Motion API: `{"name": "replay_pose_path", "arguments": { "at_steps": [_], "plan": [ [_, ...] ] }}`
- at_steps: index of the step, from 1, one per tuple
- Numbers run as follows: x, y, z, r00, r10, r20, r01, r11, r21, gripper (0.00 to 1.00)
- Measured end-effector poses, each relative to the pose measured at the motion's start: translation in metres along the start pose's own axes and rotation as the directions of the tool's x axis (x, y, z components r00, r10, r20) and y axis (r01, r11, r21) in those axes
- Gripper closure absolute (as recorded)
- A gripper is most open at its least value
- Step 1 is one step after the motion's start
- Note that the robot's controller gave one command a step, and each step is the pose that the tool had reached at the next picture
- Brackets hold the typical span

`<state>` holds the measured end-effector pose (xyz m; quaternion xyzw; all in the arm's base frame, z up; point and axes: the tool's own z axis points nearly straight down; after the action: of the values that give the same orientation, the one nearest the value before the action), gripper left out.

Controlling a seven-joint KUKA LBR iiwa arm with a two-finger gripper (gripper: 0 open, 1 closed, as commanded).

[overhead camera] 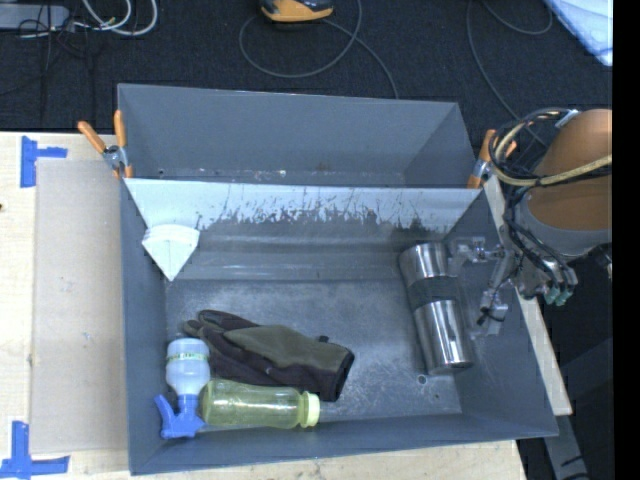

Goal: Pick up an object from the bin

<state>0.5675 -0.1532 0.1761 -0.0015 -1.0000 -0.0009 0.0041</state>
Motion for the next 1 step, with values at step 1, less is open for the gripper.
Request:
{"name": "replay_pose_path", "arguments": {
  "at_steps": [1],
  "plan": [
    [-0.0016, 0.0006, -0.0046, 1.0, -0.004, 0.007, 0.004, 1.0, 0.001, 0.0]
  ]
}}
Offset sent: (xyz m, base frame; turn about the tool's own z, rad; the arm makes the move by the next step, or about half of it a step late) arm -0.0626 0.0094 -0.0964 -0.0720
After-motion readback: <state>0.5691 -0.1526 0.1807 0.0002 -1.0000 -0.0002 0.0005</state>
